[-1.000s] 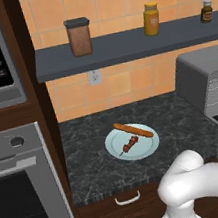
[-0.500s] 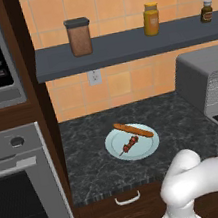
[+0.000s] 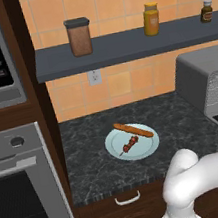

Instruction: Pick up the kebab skewer and baguette bread, and place them inside the toaster oven. Close the toaster oven door and start by setting the timer.

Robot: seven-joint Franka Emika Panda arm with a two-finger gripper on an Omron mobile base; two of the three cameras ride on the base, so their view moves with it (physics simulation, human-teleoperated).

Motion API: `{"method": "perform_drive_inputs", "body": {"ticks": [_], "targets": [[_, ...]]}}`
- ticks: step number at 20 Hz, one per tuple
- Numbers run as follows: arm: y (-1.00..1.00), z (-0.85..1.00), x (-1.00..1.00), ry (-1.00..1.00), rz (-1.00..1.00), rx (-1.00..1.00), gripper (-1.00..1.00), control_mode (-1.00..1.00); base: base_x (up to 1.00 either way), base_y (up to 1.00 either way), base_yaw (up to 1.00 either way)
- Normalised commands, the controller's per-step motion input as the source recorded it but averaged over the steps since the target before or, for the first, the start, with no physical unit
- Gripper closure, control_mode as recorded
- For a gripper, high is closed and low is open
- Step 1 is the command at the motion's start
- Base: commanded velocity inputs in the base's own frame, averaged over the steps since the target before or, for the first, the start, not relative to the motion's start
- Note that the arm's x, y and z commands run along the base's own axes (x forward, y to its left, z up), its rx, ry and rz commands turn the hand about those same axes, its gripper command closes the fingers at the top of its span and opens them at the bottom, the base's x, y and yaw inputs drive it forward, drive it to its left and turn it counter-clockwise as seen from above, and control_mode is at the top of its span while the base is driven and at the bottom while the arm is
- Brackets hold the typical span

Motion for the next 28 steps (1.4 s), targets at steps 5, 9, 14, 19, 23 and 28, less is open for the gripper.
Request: {"method": "perform_drive_inputs", "body": {"ticks": [5, 9, 14, 19, 23, 28], "targets": [[0.00, -0.34, 0.06, 0.00, 0.02, 0.04, -1.00, -1.00, 0.00, 0.00, 0.00], [0.00, 0.00, 0.30, 0.00, 0.00, 0.04, -1.00, -1.00, 0.00, 0.00, 0.00], [0.00, -0.07, 0.22, 0.03, 0.00, 0.01, -1.00, -1.00, 0.00, 0.00, 0.00], [0.00, -0.18, 0.07, 0.07, 0.00, 0.00, -1.00, -1.00, 0.00, 0.00, 0.00], [0.00, -0.39, 0.00, 0.08, 0.00, 0.00, -1.00, -1.00, 0.00, 0.00, 0.00], [-0.05, -0.79, -0.30, 0.02, 0.00, 0.00, -1.00, -1.00, 0.00, 0.00, 0.00]]}}
